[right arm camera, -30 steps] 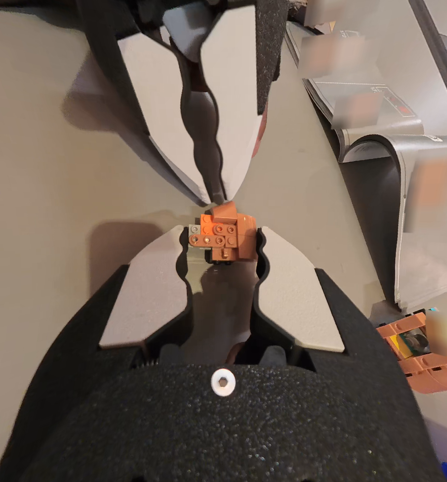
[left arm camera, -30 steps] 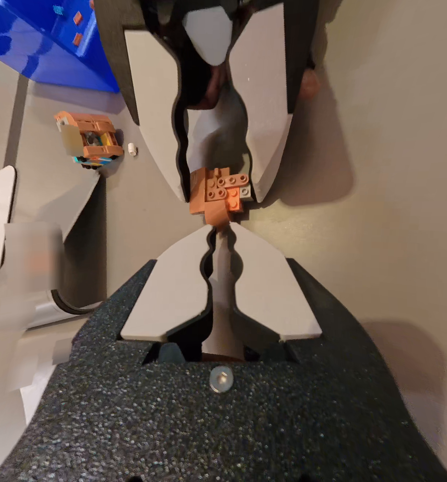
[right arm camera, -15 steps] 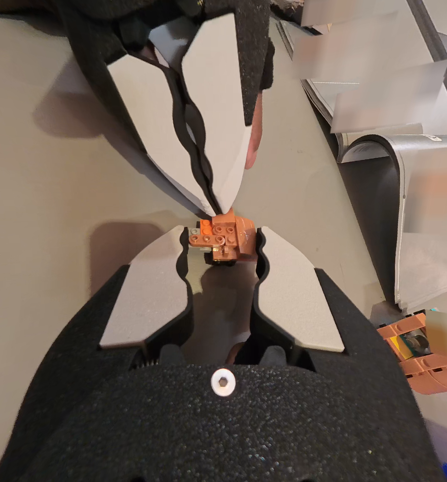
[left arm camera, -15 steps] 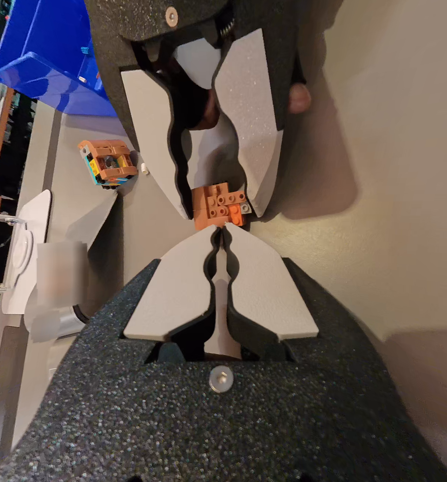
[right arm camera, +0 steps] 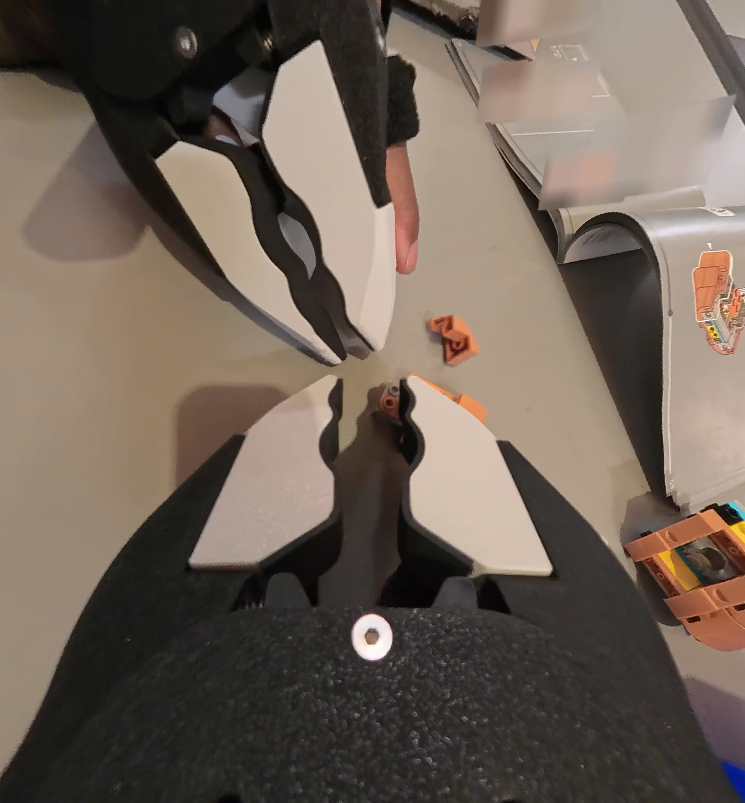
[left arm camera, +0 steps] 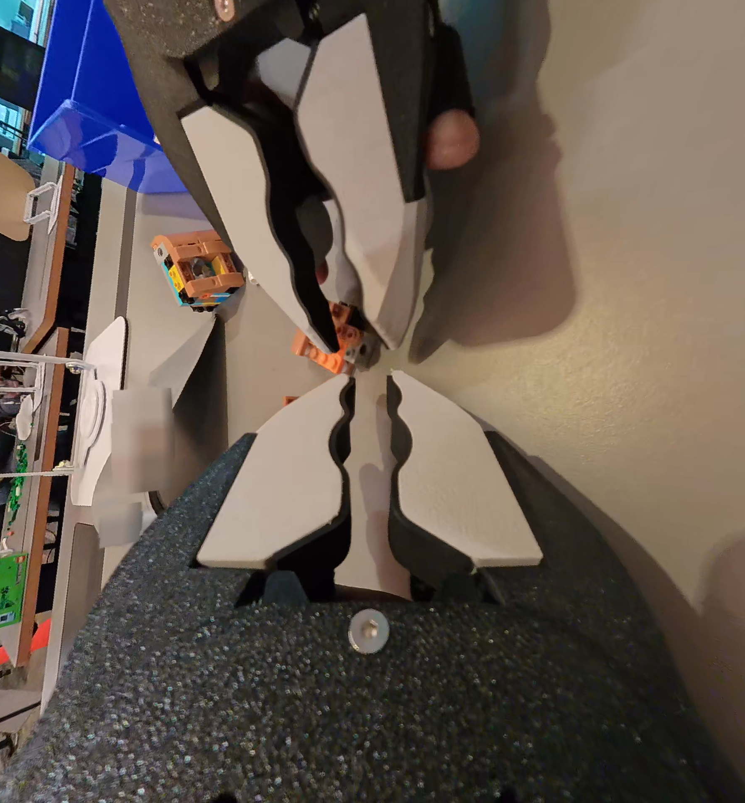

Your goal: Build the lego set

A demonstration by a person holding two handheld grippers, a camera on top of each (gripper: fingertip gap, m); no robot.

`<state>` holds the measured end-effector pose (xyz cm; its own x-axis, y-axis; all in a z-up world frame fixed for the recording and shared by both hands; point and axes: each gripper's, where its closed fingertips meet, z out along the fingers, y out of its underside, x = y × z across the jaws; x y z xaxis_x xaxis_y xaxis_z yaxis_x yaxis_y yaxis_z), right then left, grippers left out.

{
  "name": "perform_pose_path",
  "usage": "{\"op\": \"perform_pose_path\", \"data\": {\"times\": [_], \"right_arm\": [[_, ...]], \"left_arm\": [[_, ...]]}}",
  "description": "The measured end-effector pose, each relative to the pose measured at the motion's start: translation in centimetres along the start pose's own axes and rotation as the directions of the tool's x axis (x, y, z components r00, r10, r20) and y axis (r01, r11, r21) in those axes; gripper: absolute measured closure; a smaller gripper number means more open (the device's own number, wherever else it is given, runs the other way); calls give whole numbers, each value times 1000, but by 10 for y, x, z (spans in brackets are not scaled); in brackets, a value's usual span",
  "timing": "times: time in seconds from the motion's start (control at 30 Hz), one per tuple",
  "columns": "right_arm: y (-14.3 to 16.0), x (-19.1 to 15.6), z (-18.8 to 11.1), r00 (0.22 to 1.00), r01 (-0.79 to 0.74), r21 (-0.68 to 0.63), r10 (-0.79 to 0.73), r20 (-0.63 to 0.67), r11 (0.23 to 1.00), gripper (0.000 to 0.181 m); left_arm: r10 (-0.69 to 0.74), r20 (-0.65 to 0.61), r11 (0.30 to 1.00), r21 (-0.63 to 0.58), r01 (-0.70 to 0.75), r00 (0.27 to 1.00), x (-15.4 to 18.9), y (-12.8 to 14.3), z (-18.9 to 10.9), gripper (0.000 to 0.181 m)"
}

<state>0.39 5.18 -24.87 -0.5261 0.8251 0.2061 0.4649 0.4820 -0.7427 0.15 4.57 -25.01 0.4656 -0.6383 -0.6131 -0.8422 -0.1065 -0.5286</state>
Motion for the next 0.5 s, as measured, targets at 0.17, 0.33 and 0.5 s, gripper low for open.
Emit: {"op": "perform_pose_path", "data": {"times": [0.17, 0.33, 0.5], "right_arm": [[3, 8, -8, 999, -14, -13, 14, -50, 1000, 147], [15, 21, -15, 977, -170, -69, 159, -143, 983, 128], [23, 16, -7, 965, -236, -137, 216, -150, 962, 112]], "left_arm": [[-85, 40, 996, -13, 85, 996, -14, 10, -7, 165], [-289, 58, 957, -20, 290, 956, -34, 28, -12, 163], [-400, 50, 914, -52, 403, 915, -46, 36, -3, 157]]}}
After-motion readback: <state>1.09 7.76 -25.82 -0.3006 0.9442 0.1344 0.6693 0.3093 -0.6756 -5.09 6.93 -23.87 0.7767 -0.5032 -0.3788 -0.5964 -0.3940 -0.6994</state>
